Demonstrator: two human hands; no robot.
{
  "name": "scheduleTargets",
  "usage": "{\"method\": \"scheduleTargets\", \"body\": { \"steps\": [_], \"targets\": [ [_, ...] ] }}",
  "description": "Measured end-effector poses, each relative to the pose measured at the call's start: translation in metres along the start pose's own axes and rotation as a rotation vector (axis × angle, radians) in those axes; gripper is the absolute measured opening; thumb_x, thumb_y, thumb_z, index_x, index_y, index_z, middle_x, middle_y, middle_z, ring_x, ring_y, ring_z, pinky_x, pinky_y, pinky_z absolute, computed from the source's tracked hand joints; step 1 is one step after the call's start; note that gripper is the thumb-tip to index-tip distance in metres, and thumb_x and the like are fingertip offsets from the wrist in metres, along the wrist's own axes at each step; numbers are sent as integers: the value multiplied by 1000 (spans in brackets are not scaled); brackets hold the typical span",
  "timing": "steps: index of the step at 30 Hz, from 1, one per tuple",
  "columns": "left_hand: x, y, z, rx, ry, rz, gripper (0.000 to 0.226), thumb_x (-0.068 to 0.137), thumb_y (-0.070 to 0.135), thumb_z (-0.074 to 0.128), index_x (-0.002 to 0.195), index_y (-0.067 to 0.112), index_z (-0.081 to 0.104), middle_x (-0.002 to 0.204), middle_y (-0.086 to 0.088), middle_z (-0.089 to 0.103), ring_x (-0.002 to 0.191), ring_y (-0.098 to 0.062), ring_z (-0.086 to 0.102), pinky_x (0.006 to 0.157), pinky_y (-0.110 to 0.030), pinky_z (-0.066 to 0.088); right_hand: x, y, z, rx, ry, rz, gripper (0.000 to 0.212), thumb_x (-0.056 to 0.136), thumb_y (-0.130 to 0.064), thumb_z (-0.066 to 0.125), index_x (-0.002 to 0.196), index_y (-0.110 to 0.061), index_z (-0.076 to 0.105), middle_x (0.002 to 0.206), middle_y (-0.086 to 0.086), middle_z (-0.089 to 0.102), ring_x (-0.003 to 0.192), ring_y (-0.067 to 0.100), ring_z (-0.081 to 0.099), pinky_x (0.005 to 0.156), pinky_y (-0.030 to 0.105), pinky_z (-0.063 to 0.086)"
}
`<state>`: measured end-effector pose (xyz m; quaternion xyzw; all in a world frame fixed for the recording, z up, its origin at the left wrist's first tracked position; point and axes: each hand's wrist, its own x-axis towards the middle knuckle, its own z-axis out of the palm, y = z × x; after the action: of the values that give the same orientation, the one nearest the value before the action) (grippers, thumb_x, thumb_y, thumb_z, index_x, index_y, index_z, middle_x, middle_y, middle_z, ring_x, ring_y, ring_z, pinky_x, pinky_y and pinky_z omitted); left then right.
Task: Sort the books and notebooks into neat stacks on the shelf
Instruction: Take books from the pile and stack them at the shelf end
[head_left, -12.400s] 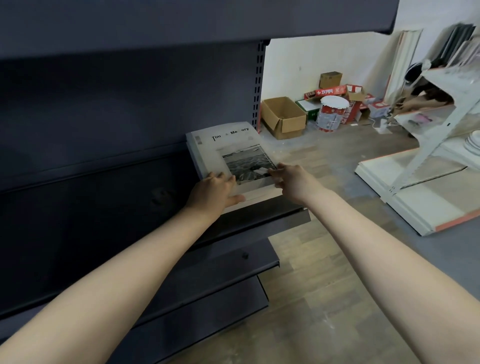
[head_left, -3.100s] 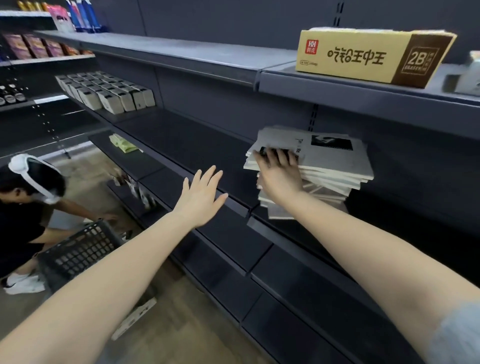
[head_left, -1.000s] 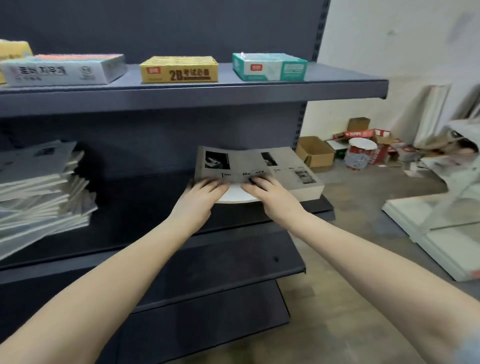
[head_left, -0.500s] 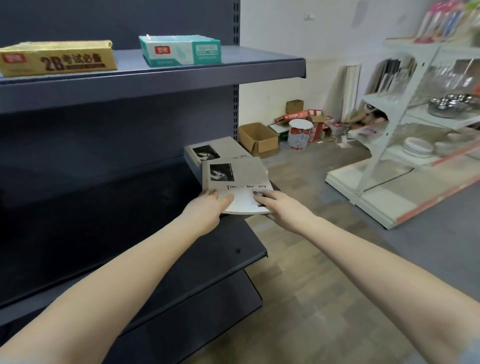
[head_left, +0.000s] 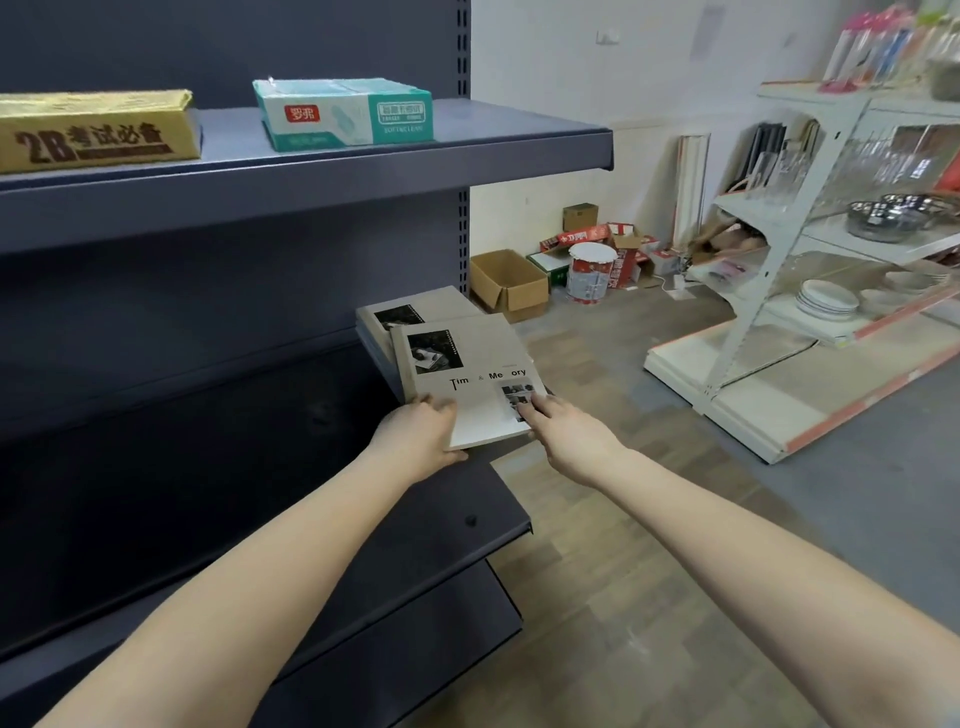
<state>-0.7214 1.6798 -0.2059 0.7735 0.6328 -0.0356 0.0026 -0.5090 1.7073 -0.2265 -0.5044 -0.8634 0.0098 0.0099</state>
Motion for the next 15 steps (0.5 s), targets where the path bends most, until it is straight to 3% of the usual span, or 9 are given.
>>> {"method": "scheduleTargets", "body": {
  "steps": [6,8,12,15],
  "targets": [
    [21,1,0,-68,-65,-72,95,76,62,63,145,9,24,146,-18,31,135,-32,30,102,-40,40,16,1,4,-5,-15,65,71,88,4,36,151,-14,9,158,8,3,144,33,8,114,41,22],
    [26,0,-1,-92,-51,-92,97,78,63,59,147,7,20,150,-19,25,139,-32,23,108,-39,32,24,4,4,6,-42,78,66,93,-2,35,151,-16,6,159,7,1,144,34,7,114,43,22],
    [37,-2,2,-113,-17,-138,92,84,64,49,149,6,17,151,-20,21,142,-32,17,112,-39,26,46,8,2,-1,-100,72,58,102,-34,31,151,-16,6,159,9,1,143,39,7,114,49,20],
    [48,-4,6,-141,-16,-187,91,85,64,47,149,5,18,151,-20,23,141,-33,16,113,-39,24,61,11,-1,17,-113,83,59,101,-35,33,151,-19,8,159,8,1,142,43,8,114,50,19]
  ]
}}
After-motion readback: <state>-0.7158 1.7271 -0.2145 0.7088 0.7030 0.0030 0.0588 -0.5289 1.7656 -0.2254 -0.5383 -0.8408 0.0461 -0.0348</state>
